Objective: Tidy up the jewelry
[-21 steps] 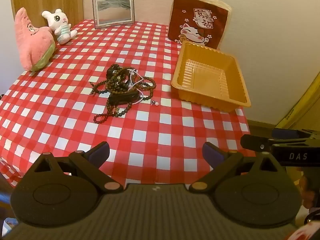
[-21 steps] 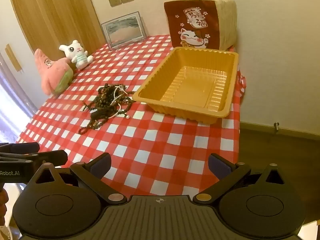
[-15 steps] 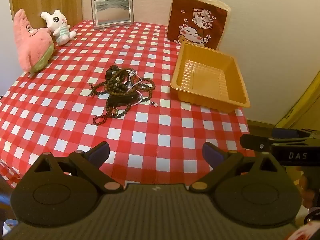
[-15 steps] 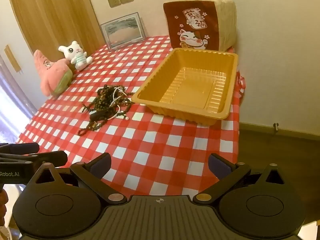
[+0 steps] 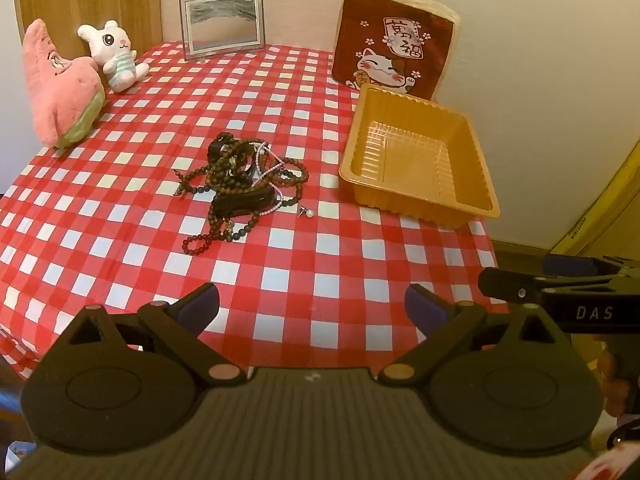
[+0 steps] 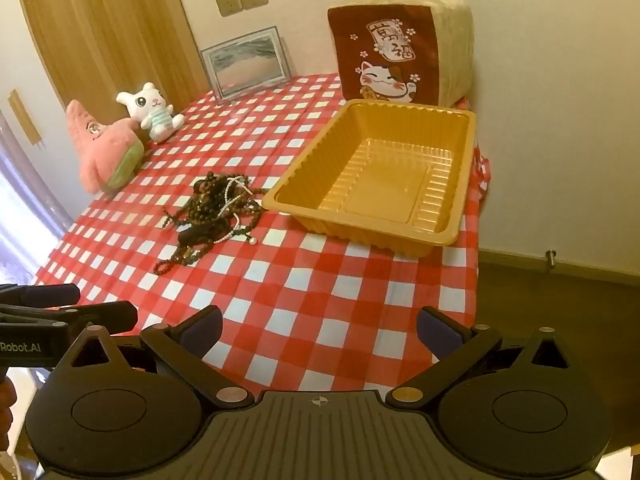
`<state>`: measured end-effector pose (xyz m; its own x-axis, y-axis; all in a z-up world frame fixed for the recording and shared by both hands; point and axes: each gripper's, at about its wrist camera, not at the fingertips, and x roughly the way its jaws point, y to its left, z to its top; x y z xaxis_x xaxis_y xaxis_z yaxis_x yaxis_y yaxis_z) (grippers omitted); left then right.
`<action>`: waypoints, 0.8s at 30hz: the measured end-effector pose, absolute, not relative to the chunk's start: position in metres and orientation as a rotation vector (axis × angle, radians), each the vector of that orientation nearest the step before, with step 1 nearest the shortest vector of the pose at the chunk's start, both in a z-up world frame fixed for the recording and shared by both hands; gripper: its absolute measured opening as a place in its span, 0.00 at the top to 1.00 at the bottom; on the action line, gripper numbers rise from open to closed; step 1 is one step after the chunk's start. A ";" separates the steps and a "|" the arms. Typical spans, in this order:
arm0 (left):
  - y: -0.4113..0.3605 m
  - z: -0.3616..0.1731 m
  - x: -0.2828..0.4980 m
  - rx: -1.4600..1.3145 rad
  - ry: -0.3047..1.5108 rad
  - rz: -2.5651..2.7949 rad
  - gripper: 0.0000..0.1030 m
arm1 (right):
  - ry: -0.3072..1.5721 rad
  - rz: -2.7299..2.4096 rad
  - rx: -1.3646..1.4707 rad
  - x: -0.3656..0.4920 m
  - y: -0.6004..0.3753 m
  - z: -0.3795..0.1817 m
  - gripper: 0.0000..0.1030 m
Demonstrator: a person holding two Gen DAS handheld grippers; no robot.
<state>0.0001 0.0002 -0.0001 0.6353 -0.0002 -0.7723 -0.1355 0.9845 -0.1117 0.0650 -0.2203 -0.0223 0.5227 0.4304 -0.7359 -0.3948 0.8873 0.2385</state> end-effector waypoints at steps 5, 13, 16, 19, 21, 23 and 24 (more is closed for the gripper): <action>0.000 0.000 0.000 -0.165 0.879 0.077 0.04 | 0.893 0.495 0.042 0.065 -0.219 -0.020 0.00; 0.000 0.000 0.000 -0.166 0.879 0.076 0.04 | 0.891 0.496 0.041 0.066 -0.217 -0.021 0.00; 0.000 0.000 0.000 -0.166 0.879 0.077 0.04 | 0.890 0.495 0.040 0.066 -0.217 -0.021 0.00; 0.000 0.000 0.000 -0.165 0.879 0.076 0.04 | 0.889 0.495 0.039 0.066 -0.217 -0.021 0.00; 0.000 0.000 0.000 -0.167 0.880 0.076 0.04 | 0.890 0.494 0.039 0.066 -0.217 -0.021 0.00; 0.000 0.000 0.000 -0.166 0.879 0.076 0.04 | 0.889 0.495 0.039 0.066 -0.217 -0.021 0.00; 0.000 0.000 0.000 -0.165 0.879 0.077 0.04 | 0.890 0.495 0.039 0.067 -0.216 -0.021 0.00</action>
<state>0.0002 0.0003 -0.0002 0.6363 -0.0008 -0.7715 -0.1347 0.9845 -0.1121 0.0667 -0.2164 -0.0205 0.5254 0.4291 -0.7348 -0.3976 0.8873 0.2338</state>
